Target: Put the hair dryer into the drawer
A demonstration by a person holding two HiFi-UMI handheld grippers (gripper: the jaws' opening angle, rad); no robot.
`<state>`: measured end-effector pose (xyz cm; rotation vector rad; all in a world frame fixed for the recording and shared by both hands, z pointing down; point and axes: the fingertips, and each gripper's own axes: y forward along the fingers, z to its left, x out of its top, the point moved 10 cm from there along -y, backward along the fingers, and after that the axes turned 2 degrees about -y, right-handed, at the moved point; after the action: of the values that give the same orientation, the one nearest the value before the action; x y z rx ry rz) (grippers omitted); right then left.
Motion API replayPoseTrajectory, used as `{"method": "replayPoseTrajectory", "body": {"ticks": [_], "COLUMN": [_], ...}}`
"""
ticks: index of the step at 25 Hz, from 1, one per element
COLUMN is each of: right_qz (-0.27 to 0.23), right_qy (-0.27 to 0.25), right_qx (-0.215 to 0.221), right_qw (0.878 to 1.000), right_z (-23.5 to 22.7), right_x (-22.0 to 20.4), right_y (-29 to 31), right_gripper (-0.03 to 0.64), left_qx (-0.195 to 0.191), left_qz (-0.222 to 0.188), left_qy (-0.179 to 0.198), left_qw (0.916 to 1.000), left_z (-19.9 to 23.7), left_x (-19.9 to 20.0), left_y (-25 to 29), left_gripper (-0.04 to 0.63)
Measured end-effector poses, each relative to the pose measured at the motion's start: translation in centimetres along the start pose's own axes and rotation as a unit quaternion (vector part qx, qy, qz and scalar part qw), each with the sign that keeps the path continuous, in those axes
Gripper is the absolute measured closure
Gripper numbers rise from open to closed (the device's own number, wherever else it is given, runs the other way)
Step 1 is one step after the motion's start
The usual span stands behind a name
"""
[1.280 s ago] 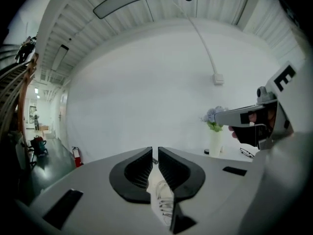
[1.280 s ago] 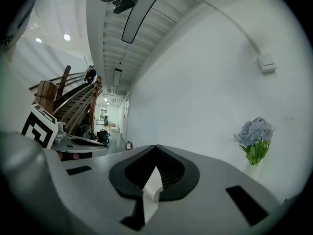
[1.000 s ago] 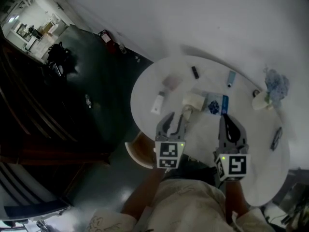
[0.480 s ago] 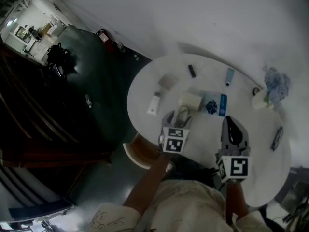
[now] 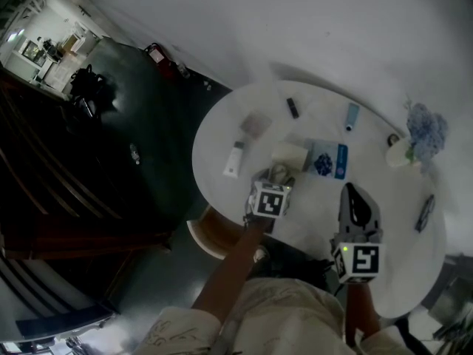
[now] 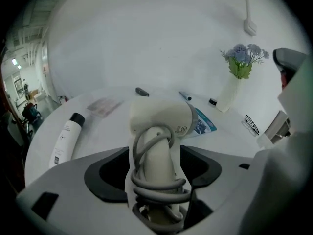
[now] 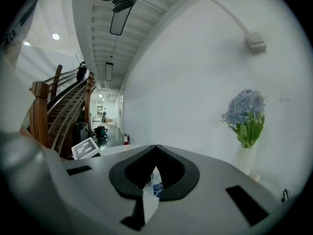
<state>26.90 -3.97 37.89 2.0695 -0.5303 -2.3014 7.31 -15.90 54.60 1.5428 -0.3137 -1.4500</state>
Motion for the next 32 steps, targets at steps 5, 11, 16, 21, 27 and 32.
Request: {"method": "replayPoseTrajectory", "body": {"ticks": [5, 11, 16, 21, 27, 32], "right_qz": [0.002, 0.003, 0.010, 0.010, 0.018, 0.014], "right_qy": [0.004, 0.000, -0.003, -0.003, -0.002, -0.009], "right_qx": [0.003, 0.006, 0.007, 0.005, 0.003, 0.010], "right_qw": [1.000, 1.000, 1.000, 1.000, 1.000, 1.000], "right_z": [0.0, 0.3, 0.5, 0.4, 0.4, 1.0], "right_x": [-0.2, -0.2, -0.2, -0.1, -0.4, 0.0], "right_y": [0.3, 0.5, 0.2, 0.0, -0.3, -0.1], "right_gripper": [0.611, 0.611, 0.611, 0.611, 0.611, 0.611], "left_qx": [-0.014, 0.019, 0.032, 0.038, 0.037, 0.040], "left_qz": [0.037, 0.058, 0.058, 0.048, 0.039, 0.004], "left_qy": [-0.007, -0.020, -0.009, -0.001, -0.017, -0.025], "left_qw": [0.9992, 0.9979, 0.9978, 0.9981, 0.9984, 0.9989], "left_z": [-0.4, -0.3, -0.3, -0.2, 0.0, 0.1], "left_x": [0.8, 1.1, 0.8, 0.6, -0.3, 0.2], "left_y": [1.3, 1.9, 1.7, 1.1, 0.5, -0.8], "left_gripper": [0.281, 0.294, 0.325, 0.334, 0.337, 0.339]}}
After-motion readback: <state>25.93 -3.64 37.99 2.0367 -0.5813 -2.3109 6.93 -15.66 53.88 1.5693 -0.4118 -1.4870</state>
